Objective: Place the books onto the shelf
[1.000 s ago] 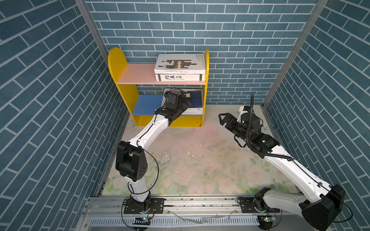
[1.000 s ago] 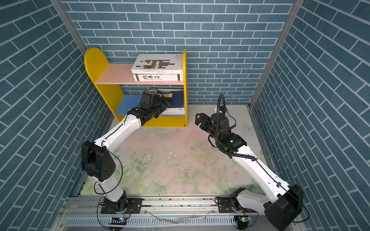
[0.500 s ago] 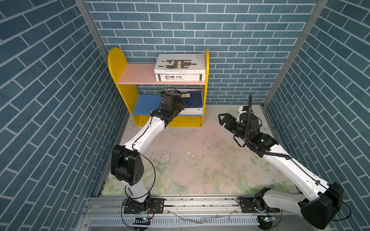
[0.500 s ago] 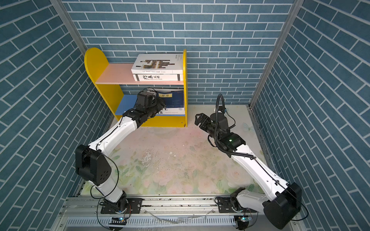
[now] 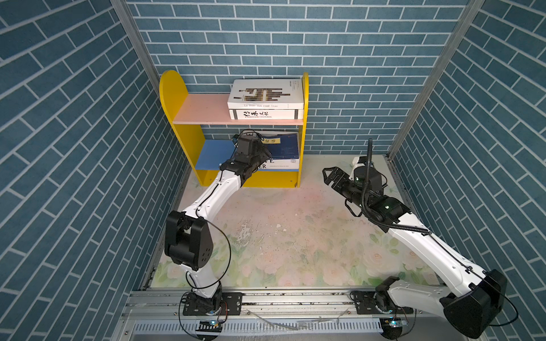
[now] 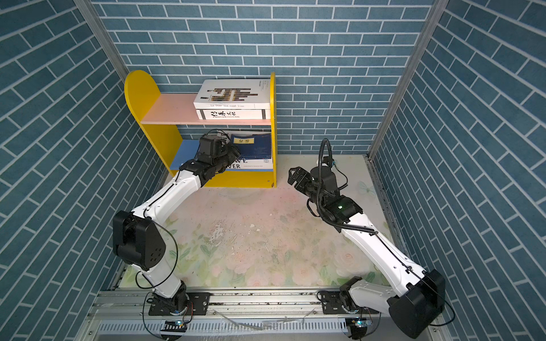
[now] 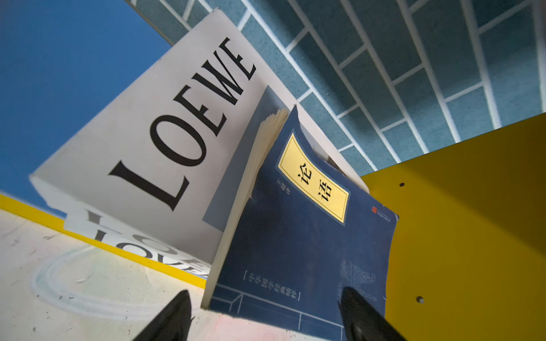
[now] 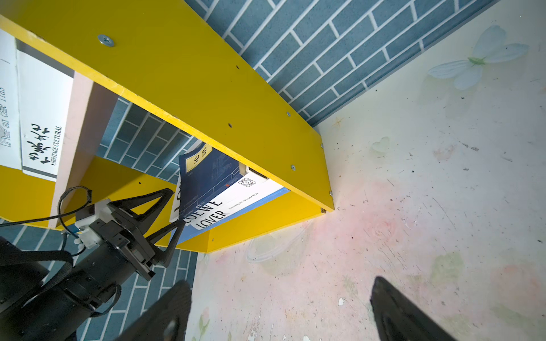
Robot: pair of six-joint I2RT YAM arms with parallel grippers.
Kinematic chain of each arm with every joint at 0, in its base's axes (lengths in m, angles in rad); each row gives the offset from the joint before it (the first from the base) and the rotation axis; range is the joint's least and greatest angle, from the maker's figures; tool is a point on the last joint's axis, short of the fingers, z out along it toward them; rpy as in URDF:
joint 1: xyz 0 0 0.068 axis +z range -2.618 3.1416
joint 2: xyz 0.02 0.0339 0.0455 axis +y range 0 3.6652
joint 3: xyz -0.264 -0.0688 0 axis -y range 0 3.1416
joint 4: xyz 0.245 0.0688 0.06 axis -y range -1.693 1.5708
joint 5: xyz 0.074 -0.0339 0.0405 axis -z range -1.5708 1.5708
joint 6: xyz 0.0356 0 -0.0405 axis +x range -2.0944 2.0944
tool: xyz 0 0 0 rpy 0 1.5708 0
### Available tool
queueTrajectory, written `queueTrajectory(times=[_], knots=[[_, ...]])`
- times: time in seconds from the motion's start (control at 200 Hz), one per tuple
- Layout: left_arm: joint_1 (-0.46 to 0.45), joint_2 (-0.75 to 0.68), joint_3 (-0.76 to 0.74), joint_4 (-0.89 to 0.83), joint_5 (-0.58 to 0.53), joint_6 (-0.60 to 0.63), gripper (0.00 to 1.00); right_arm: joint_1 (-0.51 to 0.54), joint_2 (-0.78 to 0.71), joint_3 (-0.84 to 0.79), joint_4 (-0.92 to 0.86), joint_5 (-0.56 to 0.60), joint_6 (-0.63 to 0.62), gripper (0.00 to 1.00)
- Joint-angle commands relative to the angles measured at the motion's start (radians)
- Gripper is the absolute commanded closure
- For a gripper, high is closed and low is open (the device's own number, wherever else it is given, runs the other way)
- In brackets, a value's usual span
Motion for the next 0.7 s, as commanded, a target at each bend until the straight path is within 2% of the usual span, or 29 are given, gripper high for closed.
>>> queueTrajectory(times=[0.0,0.695], knots=[[0.002,0.019,0.027,0.015,0.011,0.019,0.19,-0.006,0.010,0.010,-0.013,0.024,0.032,0.05],[-0.001,0.078,0.094,0.036,0.028,0.018,0.28,-0.012,-0.007,0.001,-0.057,0.043,0.039,0.05]])
